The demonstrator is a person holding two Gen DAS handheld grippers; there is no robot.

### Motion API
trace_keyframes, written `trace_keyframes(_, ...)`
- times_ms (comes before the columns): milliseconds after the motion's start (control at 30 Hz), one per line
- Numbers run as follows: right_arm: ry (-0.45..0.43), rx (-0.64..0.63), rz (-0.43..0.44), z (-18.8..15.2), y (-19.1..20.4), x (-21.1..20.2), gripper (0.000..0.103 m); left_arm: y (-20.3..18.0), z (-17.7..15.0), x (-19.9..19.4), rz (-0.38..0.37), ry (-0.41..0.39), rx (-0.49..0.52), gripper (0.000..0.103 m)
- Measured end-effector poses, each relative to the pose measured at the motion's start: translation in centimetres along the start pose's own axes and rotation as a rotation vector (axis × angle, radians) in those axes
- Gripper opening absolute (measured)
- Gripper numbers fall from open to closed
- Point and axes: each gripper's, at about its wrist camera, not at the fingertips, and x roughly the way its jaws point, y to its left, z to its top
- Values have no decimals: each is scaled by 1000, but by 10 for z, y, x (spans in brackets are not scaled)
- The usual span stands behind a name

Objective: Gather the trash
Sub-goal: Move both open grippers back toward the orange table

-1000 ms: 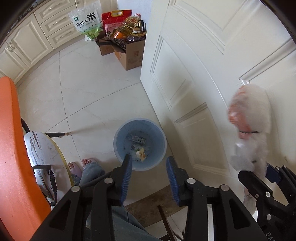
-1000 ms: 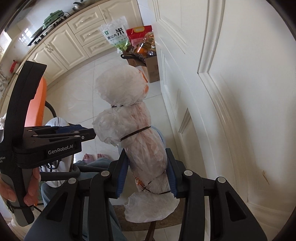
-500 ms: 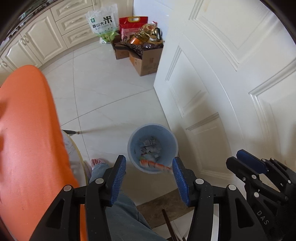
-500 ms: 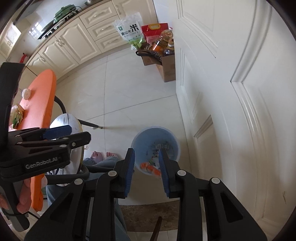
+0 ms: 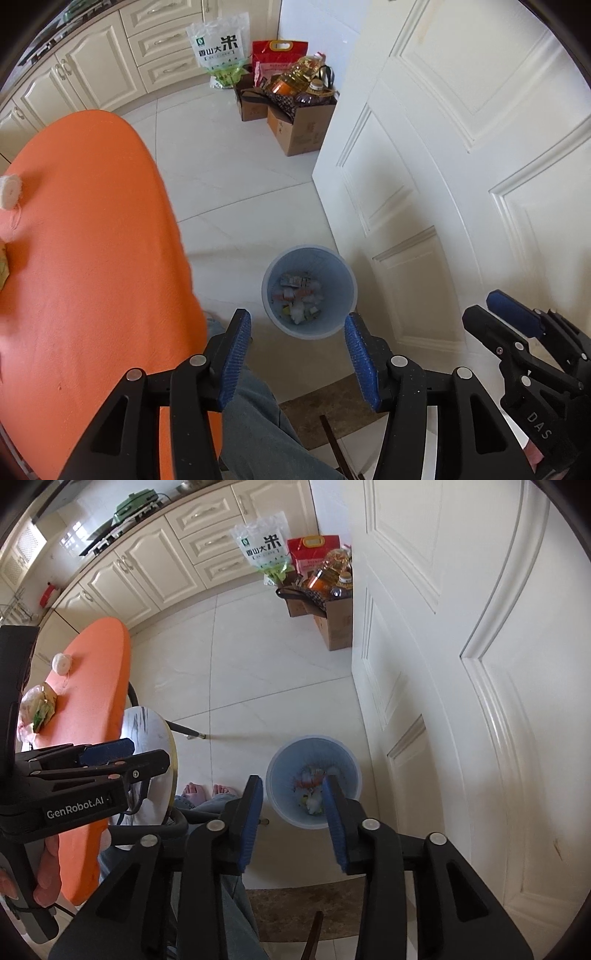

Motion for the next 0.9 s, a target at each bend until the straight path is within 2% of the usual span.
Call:
trace_keyframes(133,-52,-27,0,-4,19,-26,45,8,-19,-27,-5,-30,-7,50)
trace_keyframes(267,-78,-65,-14,-10,41,-43,46,27,-41,-56,-16,-74,-34,59)
trace_keyframes(467,-92,-101,4,-20,81,-60,47,63,-86,-101,17,-152,-90,63)
trace_keyframes(533,-96,-109,-2,-23,96,-63,58,79,-100,-115,18,-175,-115,64)
trace_keyframes(600,-141,-127,-2,-27,116,-71,89,101,-118,-133,28,-207,-149,64)
trace_keyframes(700,-197,-174,6,-31,147,-83,94,132,-145,-154,46,-245,-207,70)
trace_keyframes(767,-198,-204,24,-31,167,-87,95,149,-161,-166,53,-275,-249,76)
trace_keyframes(900,-201,-266,47,-28,209,-87,98,185,-194,-194,80,-325,-337,83)
